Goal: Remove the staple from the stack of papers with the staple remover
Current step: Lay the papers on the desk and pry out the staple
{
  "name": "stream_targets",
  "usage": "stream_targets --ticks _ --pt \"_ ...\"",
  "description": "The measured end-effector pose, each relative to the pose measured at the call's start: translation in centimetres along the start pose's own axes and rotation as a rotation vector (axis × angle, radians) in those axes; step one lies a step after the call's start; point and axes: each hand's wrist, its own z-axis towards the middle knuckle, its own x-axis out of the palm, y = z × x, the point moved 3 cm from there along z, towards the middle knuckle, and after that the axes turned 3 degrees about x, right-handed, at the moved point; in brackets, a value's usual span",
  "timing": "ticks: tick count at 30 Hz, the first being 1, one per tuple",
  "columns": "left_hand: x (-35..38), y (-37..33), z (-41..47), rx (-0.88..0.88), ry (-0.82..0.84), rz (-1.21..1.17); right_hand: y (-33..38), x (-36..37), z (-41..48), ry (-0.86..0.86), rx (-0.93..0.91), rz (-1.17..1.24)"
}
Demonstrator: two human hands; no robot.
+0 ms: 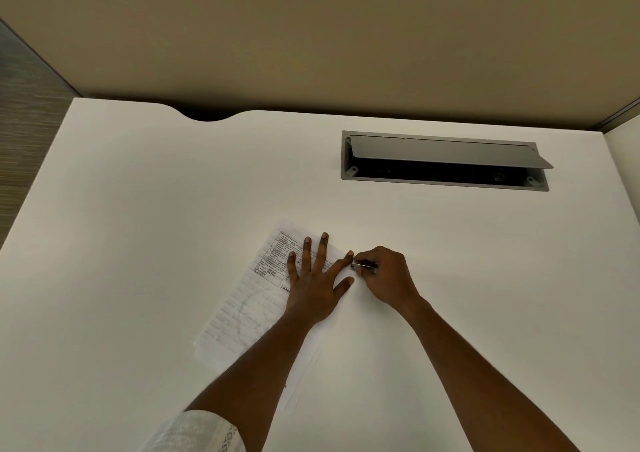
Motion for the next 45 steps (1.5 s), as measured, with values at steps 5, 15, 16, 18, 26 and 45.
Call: stream_targets --ticks 5,15,16,18,26,45 --pt "0.0 0.1 0.0 0.001 0.002 0.009 0.0 -0.3 0.8 0.049 0.051 0.018" --pt "-0.1 0.0 0.0 -0.002 0.003 -0.004 -0.2 -0.9 1.5 0.070 0.242 0.196" --pt "-0.1 0.0 0.0 -0.004 0.006 -0.007 -0.2 -0.9 1.6 0.074 0.253 0.207" --pt "-0.1 0.0 0.0 -0.005 0.013 -0.009 -0.2 -0.9 1.5 0.082 0.275 0.225" --pt "-0.2 0.0 -0.2 0.004 0.009 -0.008 0.3 -2.3 2.2 -0.004 0.183 0.143" --pt "0.4 0.1 -0.1 0.008 -0.077 0.031 0.4 -0.1 -0.7 -0.032 -0.126 -0.245"
